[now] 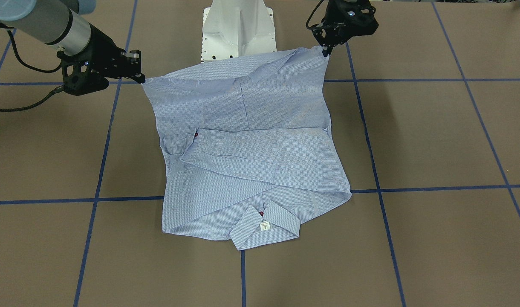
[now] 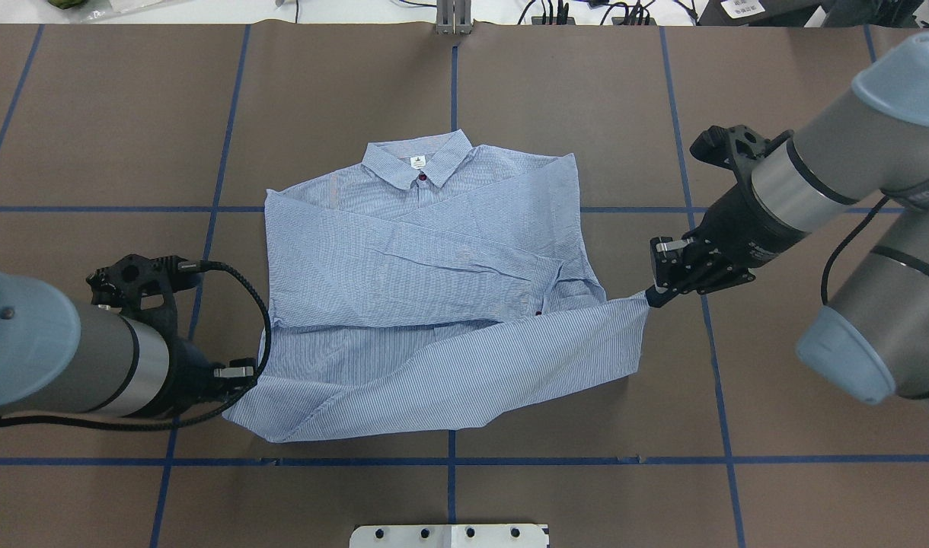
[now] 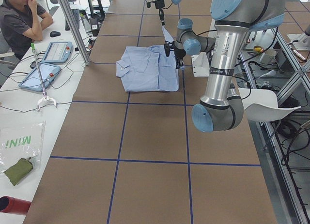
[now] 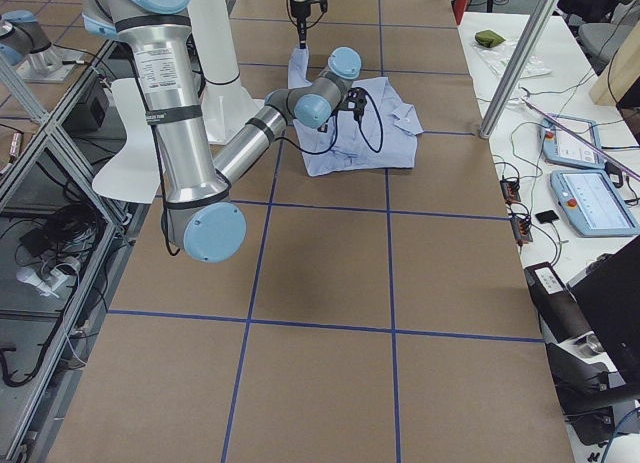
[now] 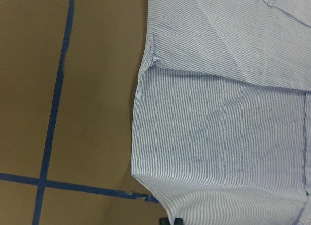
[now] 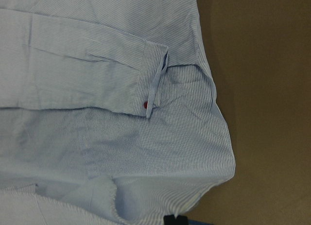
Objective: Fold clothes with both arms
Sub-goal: 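Carry the hem with both grippers over the shirt to the collar, then lay the hem down at the collar and open both grippers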
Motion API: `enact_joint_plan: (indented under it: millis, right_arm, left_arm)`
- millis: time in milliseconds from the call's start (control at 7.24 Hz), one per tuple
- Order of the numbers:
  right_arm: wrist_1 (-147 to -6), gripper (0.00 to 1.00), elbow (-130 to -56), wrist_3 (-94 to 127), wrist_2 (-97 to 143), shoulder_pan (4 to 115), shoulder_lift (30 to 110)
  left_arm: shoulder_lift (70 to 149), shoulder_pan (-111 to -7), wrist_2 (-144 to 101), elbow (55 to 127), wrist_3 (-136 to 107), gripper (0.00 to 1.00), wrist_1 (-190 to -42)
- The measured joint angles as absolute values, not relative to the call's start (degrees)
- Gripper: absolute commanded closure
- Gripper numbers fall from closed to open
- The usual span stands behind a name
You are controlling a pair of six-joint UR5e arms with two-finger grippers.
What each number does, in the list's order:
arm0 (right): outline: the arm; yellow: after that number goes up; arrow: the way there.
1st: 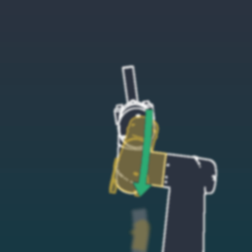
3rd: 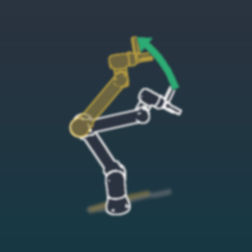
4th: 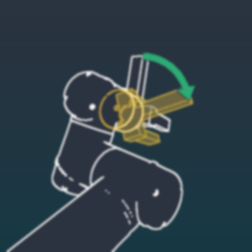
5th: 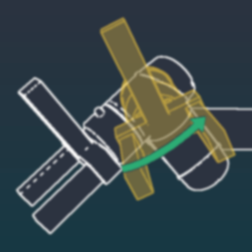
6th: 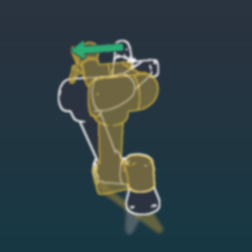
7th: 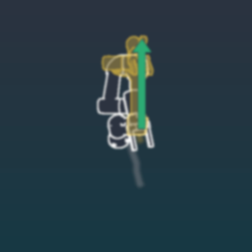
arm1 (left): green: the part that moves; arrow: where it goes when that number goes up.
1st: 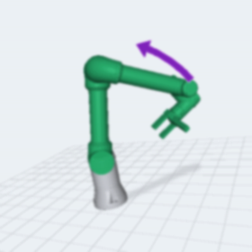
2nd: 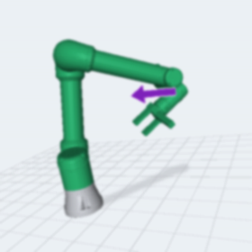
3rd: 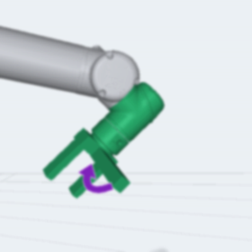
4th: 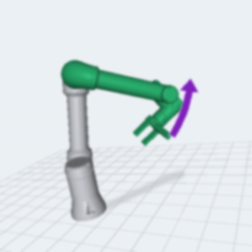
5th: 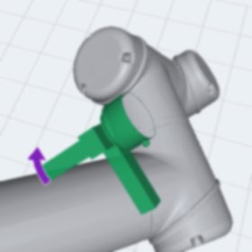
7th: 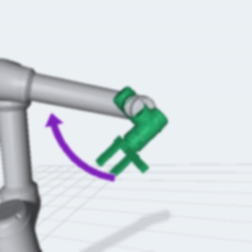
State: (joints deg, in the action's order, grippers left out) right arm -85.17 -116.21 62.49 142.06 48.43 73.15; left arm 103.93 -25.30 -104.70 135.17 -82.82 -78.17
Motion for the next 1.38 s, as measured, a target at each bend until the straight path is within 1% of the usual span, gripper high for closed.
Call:
enact_joint_plan:
  millis: [414, 829, 1381]
  right_arm:
    - [-85.1, 1.00, -107.8, 61.7, 142.0, 52.1, 65.1]
    - [-84.9, 1.00, -99.9, 58.6, 141.6, 53.3, 60.0]
    - [-82.8, 1.00, -88.7, 55.9, 140.0, 54.1, 53.9]
  left_arm:
    - [111.4, -33.8, -104.8, 124.3, -73.8, 1.00, -78.3]
    - [112.7, -40.3, -104.8, 116.5, -63.5, 1.00, -80.2]
    - [115.8, -44.1, -104.8, 105.7, -59.7, 1.00, -88.4]
